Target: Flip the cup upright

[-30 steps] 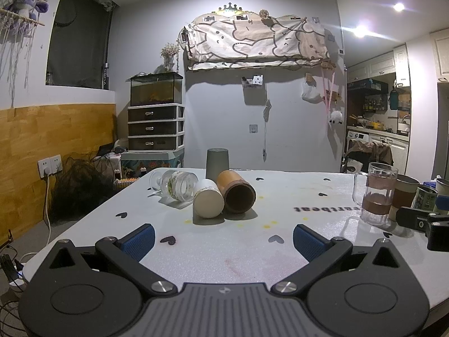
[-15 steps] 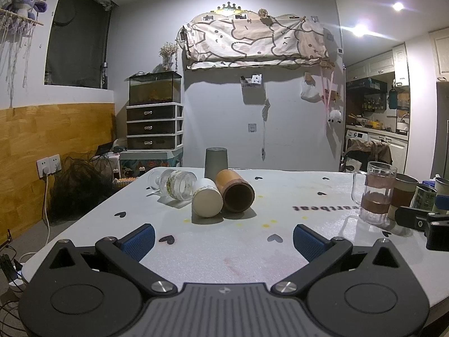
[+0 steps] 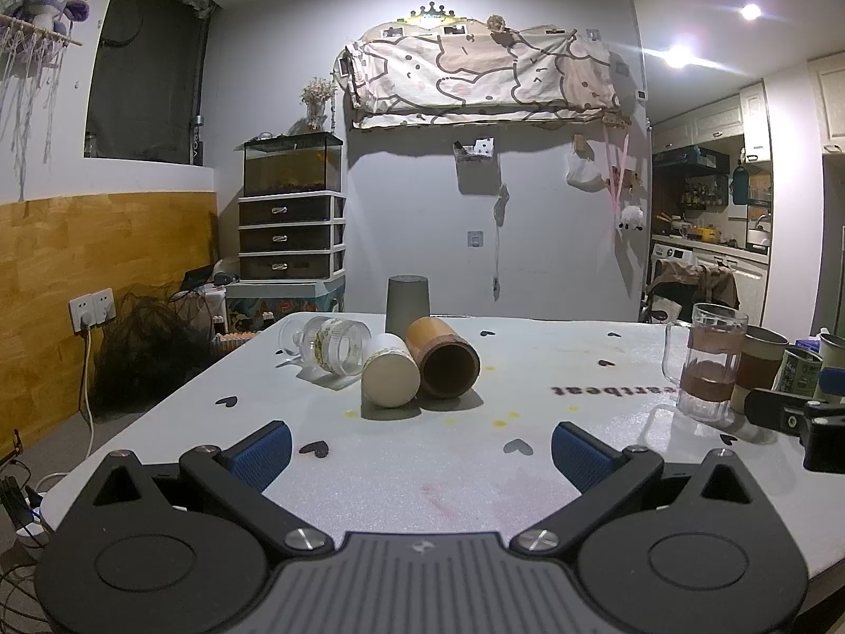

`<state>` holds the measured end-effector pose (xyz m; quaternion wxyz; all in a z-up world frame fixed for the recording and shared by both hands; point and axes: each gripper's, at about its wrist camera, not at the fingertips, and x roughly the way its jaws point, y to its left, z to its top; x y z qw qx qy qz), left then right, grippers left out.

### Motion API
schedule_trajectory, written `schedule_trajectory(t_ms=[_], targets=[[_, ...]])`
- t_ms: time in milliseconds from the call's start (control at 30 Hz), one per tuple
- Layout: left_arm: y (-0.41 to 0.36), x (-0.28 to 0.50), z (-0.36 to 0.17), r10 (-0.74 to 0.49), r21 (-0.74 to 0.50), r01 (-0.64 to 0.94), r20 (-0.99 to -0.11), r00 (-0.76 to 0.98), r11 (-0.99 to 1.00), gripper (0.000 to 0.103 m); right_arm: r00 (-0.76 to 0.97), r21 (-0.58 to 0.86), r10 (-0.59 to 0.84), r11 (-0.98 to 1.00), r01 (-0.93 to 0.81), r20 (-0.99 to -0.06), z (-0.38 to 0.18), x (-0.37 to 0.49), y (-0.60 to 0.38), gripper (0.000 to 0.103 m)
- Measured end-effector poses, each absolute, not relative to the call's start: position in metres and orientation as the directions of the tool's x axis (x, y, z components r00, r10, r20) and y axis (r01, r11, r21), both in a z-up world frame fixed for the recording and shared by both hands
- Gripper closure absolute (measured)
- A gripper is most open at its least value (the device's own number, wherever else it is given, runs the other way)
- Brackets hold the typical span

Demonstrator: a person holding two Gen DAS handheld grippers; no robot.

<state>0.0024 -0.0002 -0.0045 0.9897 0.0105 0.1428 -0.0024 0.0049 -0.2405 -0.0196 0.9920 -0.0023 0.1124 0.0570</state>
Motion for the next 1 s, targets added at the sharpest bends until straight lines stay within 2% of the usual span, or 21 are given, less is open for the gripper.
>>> schedule_trajectory(t_ms=[1000], targets=[[-0.0011,0.0026,-0.0061,-0.005,0.017,0.011,-0.287,0.958,1.0,0.0,0.968,0.009,0.112,0.994,-0.113,-0.224,-0.0201,0.0035,-0.2413,0.0]])
